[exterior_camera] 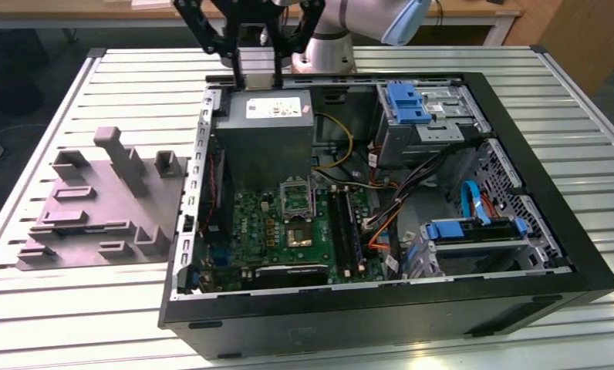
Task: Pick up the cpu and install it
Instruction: 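Pick up the cpu and move it towards the insertion slot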
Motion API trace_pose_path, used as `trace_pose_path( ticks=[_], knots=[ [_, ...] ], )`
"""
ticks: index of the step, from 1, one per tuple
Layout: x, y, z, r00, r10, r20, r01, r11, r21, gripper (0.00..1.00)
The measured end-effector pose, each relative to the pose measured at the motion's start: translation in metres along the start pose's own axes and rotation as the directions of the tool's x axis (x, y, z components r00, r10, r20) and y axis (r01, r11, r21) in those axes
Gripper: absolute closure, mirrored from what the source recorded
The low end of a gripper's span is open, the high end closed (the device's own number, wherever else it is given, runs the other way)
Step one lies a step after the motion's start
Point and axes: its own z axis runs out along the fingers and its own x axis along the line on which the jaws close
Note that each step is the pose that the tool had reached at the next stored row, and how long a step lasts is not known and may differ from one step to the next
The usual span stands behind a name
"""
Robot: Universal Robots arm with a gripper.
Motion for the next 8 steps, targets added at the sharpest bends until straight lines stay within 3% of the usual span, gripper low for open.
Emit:
trace_pose_path(
  ticks=[4, 8],
  knots=[
    [-0.0010, -0.0063, 0.0011, 1.0000, 0.000, 0.0002, 0.000, 1.0000, 0.0000, 0.53],
    [-0.0015, -0.0240, 0.0033, 1.0000, 0.000, 0.0001, 0.000, 1.0000, 0.0001, 0.53]
  ],
)
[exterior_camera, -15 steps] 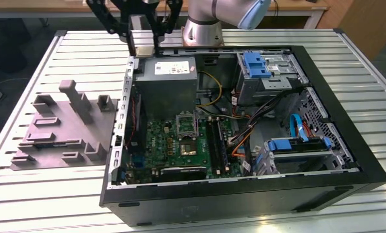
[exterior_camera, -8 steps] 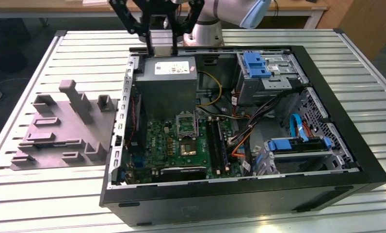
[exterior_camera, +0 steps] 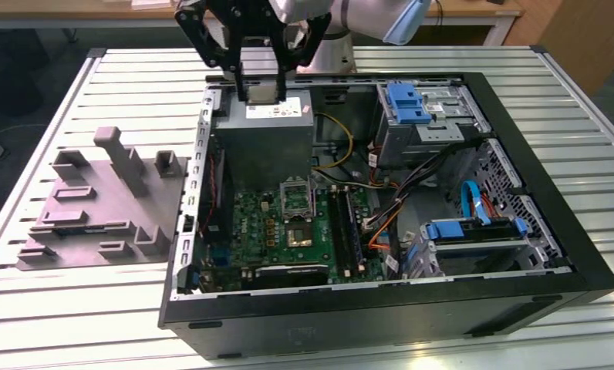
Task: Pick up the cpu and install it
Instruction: 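Pick up the cpu and move it towards the insertion slot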
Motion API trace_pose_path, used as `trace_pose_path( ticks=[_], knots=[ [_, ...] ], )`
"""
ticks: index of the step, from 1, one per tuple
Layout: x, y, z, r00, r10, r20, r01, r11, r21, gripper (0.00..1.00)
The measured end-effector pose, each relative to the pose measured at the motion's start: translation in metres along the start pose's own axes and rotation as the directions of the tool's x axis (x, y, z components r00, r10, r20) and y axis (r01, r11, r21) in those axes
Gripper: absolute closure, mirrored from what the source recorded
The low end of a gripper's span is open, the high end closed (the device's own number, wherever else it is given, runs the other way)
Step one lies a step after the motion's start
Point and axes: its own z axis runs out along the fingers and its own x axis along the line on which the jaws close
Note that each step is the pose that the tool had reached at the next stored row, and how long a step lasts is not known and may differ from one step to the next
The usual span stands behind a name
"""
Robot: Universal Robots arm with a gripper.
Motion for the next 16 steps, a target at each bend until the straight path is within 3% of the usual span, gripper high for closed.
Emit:
trace_pose_path(
  ticks=[3, 11, 16],
  knots=[
    [-0.0033, -0.0069, 0.0020, 1.0000, 0.000, 0.0002, 0.000, 1.0000, -0.0006, 0.53],
    [-0.0375, -0.0086, 0.0066, 1.0000, 0.000, 0.0000, 0.000, 1.0000, -0.0027, 0.53],
    [-0.0390, -0.0093, 0.0067, 1.0000, 0.000, 0.0000, 0.000, 1.0000, -0.0028, 0.53]
  ],
)
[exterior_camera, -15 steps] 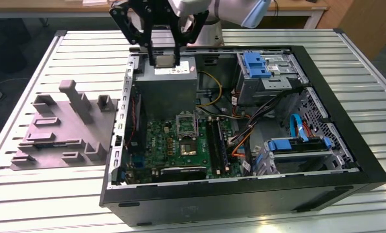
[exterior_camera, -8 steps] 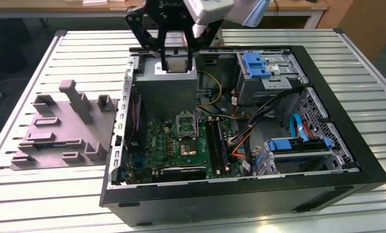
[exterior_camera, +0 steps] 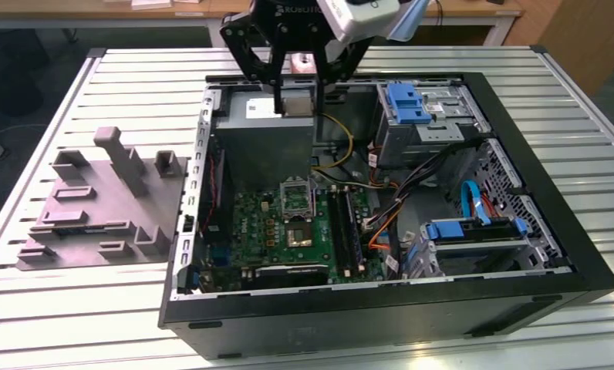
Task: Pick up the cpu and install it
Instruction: 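Place the cpu into insertion slot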
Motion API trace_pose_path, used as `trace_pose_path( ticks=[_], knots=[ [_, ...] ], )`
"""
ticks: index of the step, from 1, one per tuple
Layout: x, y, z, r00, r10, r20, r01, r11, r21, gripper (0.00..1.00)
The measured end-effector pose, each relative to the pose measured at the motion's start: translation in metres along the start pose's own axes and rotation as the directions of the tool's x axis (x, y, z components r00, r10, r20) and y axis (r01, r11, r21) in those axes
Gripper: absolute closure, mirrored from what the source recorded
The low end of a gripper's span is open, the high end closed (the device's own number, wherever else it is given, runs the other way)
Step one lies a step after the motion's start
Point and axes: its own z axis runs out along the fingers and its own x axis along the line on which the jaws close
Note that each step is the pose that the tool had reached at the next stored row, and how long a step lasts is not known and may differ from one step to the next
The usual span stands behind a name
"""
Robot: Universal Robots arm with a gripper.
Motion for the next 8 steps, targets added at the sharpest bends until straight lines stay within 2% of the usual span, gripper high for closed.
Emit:
trace_pose_path(
  ticks=[8],
  knots=[
    [-0.0006, -0.0007, 0.0003, 1.0000, 0.000, 0.0001, 0.000, 1.0000, 0.0002, 0.53]
  ],
)
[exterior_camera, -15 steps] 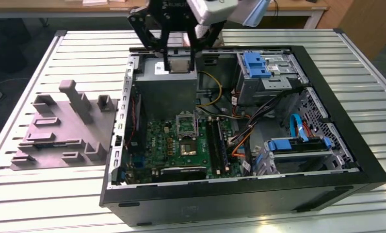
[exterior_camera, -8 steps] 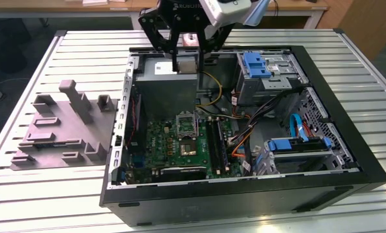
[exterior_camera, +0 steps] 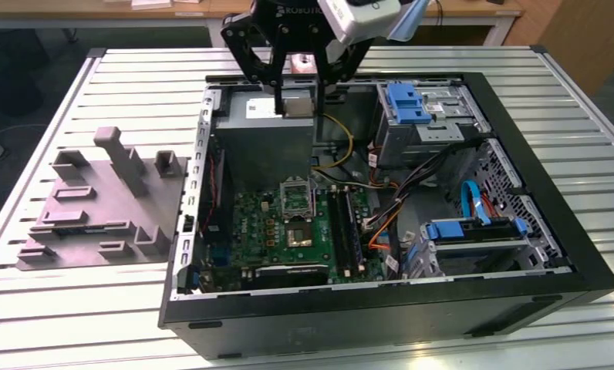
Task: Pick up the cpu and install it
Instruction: 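Place the cpu into insertion slot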
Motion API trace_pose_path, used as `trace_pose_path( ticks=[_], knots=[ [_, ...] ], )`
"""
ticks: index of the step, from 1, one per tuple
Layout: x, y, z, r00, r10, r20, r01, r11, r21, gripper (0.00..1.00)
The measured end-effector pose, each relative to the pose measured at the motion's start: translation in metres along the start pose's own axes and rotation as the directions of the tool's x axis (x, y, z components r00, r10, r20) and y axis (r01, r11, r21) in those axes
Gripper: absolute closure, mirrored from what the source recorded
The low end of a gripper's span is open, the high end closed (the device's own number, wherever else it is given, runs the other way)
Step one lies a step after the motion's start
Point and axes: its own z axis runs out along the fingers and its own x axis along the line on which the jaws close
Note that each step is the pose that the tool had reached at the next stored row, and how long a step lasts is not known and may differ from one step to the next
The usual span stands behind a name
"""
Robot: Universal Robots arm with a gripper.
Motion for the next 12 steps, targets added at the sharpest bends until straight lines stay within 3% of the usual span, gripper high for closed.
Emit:
trace_pose_path(
  ticks=[12],
  knots=[
    [-0.0001, -0.0035, 0.0020, 1.0000, 0.000, 0.0001, 0.000, 1.0000, -0.0002, 0.53]
  ],
)
